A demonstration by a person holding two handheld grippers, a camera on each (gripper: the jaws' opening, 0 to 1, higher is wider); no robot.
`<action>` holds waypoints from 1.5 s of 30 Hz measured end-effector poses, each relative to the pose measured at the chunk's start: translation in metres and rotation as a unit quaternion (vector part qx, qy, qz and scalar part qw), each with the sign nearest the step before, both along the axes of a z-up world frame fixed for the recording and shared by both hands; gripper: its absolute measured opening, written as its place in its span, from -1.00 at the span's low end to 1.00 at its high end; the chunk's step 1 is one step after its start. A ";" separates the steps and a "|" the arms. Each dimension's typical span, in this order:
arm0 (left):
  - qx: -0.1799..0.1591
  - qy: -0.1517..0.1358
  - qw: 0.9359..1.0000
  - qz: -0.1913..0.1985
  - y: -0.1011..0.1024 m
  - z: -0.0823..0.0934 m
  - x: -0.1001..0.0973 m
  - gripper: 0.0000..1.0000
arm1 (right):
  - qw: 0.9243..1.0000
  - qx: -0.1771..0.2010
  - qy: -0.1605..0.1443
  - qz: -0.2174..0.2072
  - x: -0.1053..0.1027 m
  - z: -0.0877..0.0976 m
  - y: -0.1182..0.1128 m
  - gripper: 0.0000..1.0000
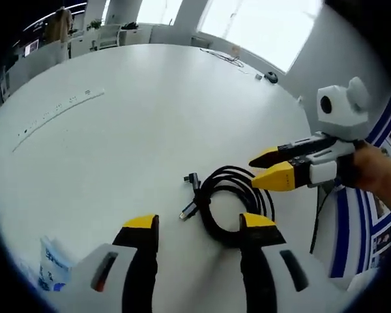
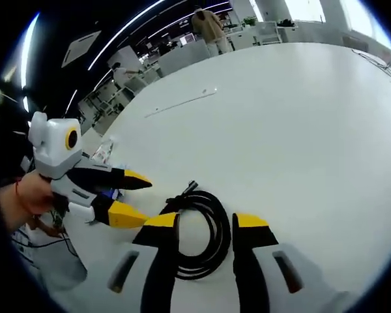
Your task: Arrange the tabletop items into an orderly group along one side of the table until the central work area is clear of visible clutter.
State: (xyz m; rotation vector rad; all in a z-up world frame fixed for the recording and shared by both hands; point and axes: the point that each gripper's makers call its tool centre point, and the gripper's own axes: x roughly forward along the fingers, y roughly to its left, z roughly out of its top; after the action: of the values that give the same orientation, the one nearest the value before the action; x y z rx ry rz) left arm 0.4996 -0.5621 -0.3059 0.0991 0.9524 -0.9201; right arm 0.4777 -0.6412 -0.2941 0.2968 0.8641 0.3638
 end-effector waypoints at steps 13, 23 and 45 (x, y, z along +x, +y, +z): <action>-0.003 -0.023 0.999 0.035 0.030 0.022 0.008 0.36 | 0.999 -0.011 -0.020 0.023 -0.001 0.018 0.015 -0.16; -0.013 -0.045 0.996 0.080 0.067 0.050 0.015 0.55 | 0.998 -0.013 -0.048 0.033 0.004 0.041 0.030 -0.10; -0.022 -0.082 0.983 0.162 0.176 0.103 -0.001 0.60 | 0.990 0.009 -0.104 0.090 0.001 0.094 0.117 -0.08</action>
State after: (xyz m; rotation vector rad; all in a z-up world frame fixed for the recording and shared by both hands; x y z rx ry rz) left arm 0.4985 -0.3861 -0.2032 -0.0176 0.7668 -0.6203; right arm 0.4783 -0.5243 -0.2004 0.1931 0.6851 0.5613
